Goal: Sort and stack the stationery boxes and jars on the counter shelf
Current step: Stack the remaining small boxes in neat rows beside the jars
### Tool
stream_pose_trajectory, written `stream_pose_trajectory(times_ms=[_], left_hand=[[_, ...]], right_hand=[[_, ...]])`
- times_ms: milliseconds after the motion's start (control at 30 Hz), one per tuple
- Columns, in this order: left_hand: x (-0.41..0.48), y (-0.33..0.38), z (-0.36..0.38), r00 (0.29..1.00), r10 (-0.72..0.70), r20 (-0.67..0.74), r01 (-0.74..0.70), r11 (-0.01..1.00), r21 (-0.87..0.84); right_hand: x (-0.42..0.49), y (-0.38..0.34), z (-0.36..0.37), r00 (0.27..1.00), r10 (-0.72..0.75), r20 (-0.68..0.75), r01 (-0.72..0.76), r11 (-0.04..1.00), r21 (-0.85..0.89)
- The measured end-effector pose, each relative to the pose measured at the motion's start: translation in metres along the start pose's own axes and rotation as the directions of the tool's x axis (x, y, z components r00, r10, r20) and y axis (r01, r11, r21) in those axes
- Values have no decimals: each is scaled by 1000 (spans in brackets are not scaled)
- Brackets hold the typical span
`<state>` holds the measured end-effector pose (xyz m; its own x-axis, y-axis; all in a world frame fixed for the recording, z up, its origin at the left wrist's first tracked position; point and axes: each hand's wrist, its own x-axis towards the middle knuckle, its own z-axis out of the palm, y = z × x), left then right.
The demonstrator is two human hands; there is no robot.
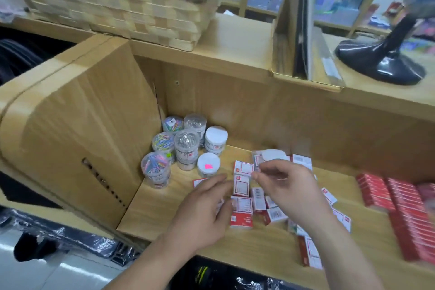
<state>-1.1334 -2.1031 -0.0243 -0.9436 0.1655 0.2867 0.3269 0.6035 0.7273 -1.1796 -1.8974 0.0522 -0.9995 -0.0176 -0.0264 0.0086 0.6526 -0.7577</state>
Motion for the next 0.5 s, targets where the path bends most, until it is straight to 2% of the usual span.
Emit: stream_pose_trajectory(times_ms=[100,233,367,500], left_hand=[[43,20,19,993,-12,121,10,1000,16],[108,39,52,973,-37,228,-4,984,177],[128,45,78,965,-183,188,132,958,256],[132,48,82,951,-273,147,243,951,190]], right_hand=[[-21,28,-35,990,60,-129,-60,998,4],[-44,71,-71,946,88,-311,-110,993,-53],[-65,99,-87,945,64,-320,-100,990,-96],[-73,120,-89,936,87,-341,-119,990,-74]])
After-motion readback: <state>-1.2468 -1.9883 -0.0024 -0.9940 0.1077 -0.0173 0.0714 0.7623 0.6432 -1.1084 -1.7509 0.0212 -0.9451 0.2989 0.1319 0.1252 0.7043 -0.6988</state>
